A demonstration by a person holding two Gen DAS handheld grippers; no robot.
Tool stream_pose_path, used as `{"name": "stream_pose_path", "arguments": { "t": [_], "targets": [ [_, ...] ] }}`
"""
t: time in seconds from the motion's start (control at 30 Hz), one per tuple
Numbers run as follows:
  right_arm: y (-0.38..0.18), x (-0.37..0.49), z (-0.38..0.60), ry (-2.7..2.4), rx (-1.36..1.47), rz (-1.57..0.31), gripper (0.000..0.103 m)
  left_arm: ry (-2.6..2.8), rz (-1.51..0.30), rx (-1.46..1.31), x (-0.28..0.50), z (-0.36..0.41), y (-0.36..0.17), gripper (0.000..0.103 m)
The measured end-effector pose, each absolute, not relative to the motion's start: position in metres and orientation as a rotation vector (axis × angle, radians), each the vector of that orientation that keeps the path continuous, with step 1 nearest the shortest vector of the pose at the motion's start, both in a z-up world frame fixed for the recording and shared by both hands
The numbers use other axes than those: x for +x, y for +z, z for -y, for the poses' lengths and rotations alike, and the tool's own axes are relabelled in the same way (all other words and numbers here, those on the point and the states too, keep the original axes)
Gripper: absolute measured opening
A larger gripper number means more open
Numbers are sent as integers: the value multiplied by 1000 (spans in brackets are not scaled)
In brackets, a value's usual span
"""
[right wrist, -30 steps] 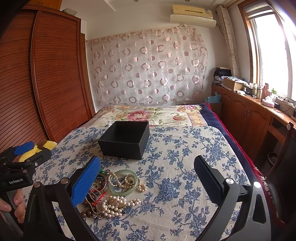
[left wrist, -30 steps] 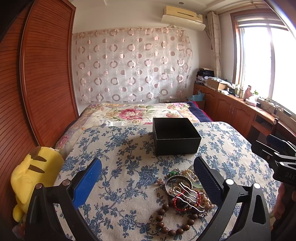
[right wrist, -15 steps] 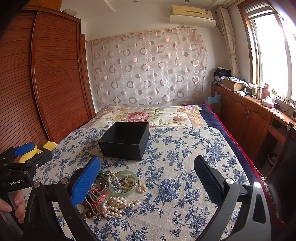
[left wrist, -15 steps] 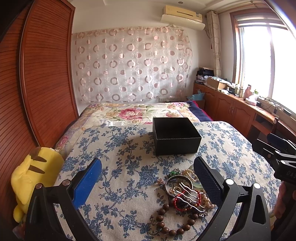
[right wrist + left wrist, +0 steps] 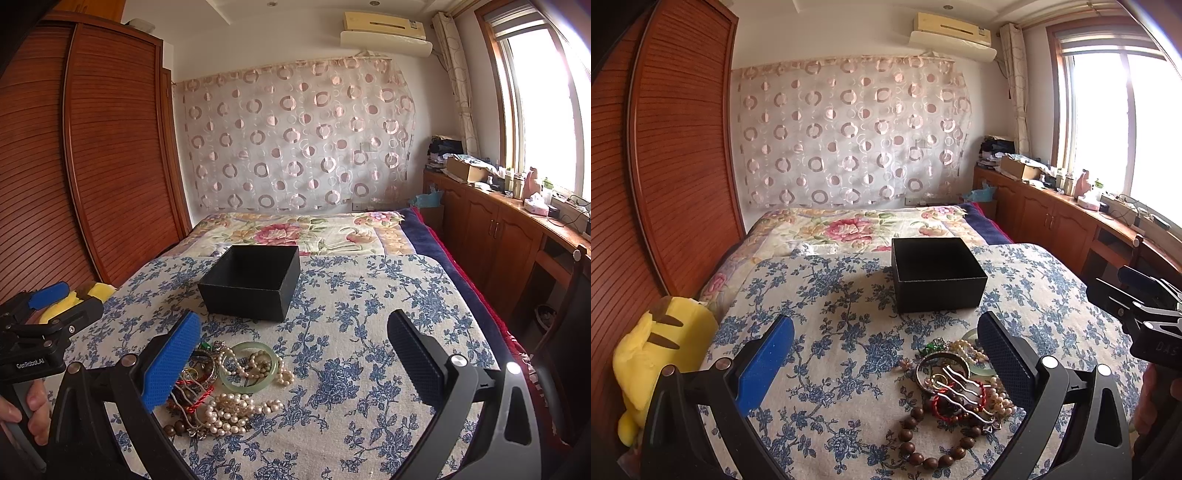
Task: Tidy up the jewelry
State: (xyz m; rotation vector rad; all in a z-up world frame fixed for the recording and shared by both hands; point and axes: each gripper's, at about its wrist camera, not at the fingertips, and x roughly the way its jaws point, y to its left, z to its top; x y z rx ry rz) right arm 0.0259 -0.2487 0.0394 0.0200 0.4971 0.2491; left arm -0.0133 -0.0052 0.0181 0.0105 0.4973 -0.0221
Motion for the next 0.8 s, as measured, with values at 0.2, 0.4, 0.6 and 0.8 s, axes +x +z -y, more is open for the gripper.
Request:
{"name": "stream_pose_path", "arguments": {
  "t": [0.2, 0.4, 0.6, 0.8],
  "targets": [
    [41, 29, 247, 254, 16, -505, 101, -34, -516, 9, -11, 5, 13, 96],
    [34, 33, 247, 296, 19, -544, 101, -67, -578, 5, -3, 4, -2, 96],
    [17, 31, 254, 337, 6, -568, 101, -129, -643, 24, 3, 12, -15, 96],
    [-2, 35, 258, 362, -15, -625, 101, -215, -691, 36, 4, 22, -27, 96]
  ]
}}
